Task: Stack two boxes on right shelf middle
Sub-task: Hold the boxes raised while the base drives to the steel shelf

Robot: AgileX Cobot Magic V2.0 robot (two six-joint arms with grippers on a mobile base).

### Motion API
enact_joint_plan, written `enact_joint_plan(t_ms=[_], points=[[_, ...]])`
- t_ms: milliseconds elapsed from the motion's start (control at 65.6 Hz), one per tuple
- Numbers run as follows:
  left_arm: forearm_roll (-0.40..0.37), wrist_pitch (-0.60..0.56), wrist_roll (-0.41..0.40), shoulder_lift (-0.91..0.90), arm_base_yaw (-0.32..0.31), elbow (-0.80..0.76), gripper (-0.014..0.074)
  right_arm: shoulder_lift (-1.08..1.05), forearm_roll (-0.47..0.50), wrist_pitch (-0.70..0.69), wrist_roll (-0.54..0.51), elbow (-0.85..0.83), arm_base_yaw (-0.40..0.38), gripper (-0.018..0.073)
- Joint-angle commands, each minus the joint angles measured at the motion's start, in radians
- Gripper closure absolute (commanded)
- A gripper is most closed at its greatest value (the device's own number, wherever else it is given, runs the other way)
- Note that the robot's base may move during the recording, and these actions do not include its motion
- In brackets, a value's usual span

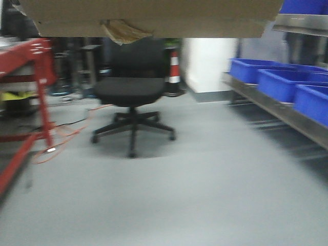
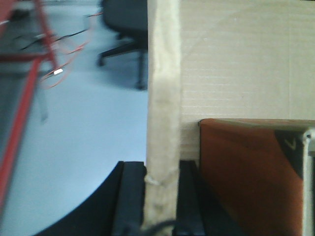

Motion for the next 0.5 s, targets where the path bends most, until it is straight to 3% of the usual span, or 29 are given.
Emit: enact_joint_plan(t_ms=[0,488], points=[[0.066,-0.005,-0.008,-0.019,0.005,-0.01,0.0707,-0.015,-0.069,-0.013,0.004,-0.013,-0.008,0.0713],[0.066,-0.005,-0.008,-0.019,0.005,-0.01,0.0707,-0.015,-0.069,-0.013,0.004,-0.013,-0.008,0.0713]])
